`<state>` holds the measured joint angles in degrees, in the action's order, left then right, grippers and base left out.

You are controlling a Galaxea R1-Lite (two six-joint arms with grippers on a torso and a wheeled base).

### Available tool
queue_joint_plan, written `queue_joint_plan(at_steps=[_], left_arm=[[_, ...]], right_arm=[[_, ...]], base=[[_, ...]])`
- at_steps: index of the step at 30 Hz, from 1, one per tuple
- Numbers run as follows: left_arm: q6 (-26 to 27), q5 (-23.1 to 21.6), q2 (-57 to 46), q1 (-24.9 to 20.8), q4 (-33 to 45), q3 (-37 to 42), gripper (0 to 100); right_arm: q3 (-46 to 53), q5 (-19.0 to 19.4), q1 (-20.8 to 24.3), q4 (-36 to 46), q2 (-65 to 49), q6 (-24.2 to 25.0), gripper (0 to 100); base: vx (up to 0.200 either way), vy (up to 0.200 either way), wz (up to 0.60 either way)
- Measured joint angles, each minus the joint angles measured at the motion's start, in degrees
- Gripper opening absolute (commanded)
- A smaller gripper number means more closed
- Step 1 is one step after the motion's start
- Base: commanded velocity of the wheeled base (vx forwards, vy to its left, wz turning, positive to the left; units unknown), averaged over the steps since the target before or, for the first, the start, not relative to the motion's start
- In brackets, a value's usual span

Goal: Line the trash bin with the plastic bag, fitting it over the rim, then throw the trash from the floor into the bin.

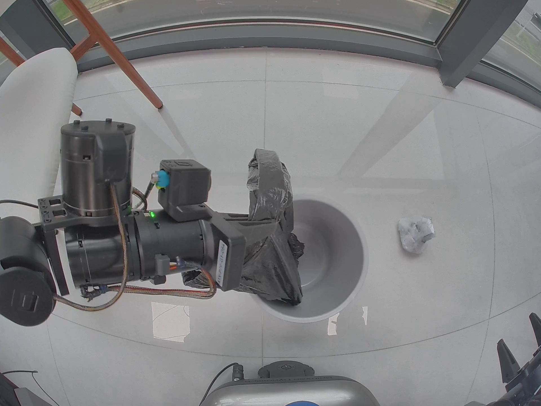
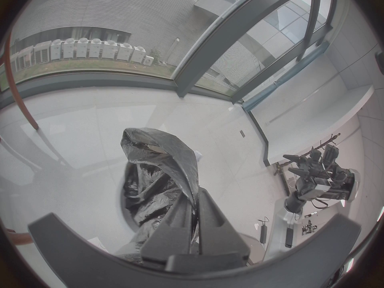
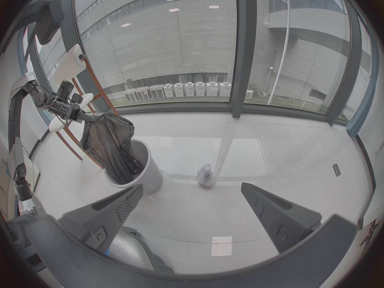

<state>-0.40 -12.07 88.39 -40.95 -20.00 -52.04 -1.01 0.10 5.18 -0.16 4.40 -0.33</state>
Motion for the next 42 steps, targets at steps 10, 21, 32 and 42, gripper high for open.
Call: queue_joint_plan(at_steps=[10, 21, 32, 42], left_arm=[[3.49, 2.74, 2.17, -6.38, 0.11, -0.63, 0], [18.24, 8.0, 6.97, -10.64, 1.73, -2.94, 0], [41.89, 19.68, 8.7, -11.56, 7.17, -6.56, 0], [46.91, 23.28, 8.7, -13.21, 8.44, -7.11, 0]], right_arm=[[-1.94, 0.15, 0.41, -1.76, 0.5, 0.77, 100], [-16.79, 3.23, 12.86, -1.65, 15.88, 27.01, 100], [-35.06, 7.05, 24.37, 0.76, 42.98, 38.92, 100], [-46.78, 8.77, 28.27, 1.68, 64.23, 39.11, 100]], base=[[0.0, 0.0, 0.0], [0.0, 0.0, 0.0], [0.0, 0.0, 0.0], [0.0, 0.0, 0.0]])
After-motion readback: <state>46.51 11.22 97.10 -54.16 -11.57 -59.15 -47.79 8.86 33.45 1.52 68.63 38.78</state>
